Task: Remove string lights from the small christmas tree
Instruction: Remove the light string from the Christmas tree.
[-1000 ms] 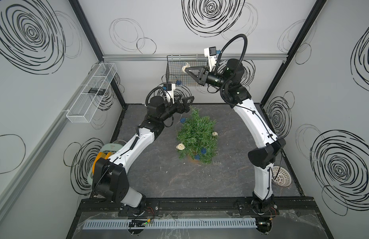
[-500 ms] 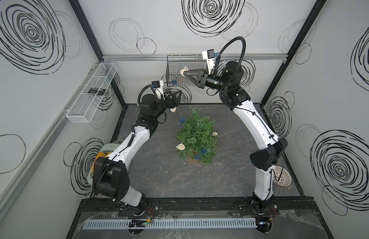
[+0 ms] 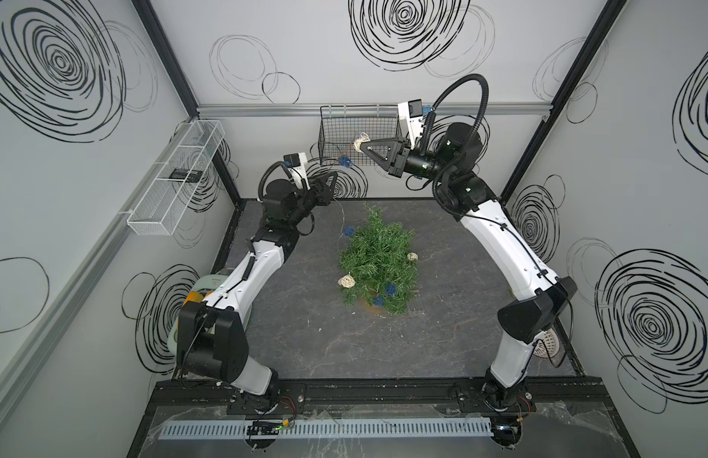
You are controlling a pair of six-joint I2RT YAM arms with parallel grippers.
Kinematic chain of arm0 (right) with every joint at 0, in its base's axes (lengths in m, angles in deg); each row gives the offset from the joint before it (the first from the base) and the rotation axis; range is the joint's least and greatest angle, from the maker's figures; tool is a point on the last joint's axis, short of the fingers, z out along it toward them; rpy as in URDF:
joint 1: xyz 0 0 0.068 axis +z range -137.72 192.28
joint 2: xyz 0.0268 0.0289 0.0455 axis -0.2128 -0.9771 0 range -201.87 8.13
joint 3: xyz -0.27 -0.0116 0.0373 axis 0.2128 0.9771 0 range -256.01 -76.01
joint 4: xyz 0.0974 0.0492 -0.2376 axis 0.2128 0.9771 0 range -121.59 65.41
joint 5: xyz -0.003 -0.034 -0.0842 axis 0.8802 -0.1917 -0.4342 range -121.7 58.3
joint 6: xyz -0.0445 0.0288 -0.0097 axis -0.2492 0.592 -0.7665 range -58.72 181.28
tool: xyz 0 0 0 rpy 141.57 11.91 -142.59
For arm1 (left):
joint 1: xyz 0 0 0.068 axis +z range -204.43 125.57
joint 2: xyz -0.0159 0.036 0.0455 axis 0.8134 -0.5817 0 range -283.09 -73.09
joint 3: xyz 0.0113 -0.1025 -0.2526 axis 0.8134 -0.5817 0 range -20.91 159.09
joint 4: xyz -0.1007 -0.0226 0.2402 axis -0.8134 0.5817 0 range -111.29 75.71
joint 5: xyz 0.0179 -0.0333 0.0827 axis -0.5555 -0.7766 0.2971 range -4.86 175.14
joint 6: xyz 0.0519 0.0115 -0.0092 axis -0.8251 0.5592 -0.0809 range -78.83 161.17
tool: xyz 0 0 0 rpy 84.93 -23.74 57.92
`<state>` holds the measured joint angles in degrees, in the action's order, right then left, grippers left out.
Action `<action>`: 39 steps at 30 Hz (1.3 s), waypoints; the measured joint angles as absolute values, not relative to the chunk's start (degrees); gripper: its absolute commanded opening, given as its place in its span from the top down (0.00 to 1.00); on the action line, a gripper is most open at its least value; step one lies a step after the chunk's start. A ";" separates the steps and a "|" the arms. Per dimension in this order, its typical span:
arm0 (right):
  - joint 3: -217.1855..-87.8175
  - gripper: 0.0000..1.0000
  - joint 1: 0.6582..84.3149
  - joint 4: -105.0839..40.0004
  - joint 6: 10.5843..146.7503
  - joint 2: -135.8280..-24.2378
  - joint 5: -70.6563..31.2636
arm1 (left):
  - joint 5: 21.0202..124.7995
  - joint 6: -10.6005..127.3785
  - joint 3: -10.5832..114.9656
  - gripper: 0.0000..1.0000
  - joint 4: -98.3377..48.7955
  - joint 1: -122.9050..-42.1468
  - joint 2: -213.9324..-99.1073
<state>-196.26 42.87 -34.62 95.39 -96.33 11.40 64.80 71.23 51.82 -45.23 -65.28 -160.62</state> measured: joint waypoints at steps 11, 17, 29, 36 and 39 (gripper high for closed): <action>-192.10 0.45 42.90 -33.15 96.07 -95.81 11.16 | 65.15 71.19 51.82 1.00 -44.36 -64.89 -157.51; -190.46 0.29 42.44 -31.84 96.11 -95.81 10.13 | 65.89 71.19 51.82 1.00 -43.46 -64.19 -156.20; -175.62 0.27 38.63 -32.43 93.60 -79.68 3.40 | 66.29 72.09 51.79 1.00 -37.58 -61.06 -148.92; -161.99 0.26 38.55 -36.52 92.16 -66.24 0.40 | 67.62 72.96 51.90 1.00 -34.52 -60.99 -141.62; -157.09 0.26 38.55 -37.63 92.07 -62.48 -0.69 | 68.54 73.42 51.90 1.00 -32.99 -60.89 -138.74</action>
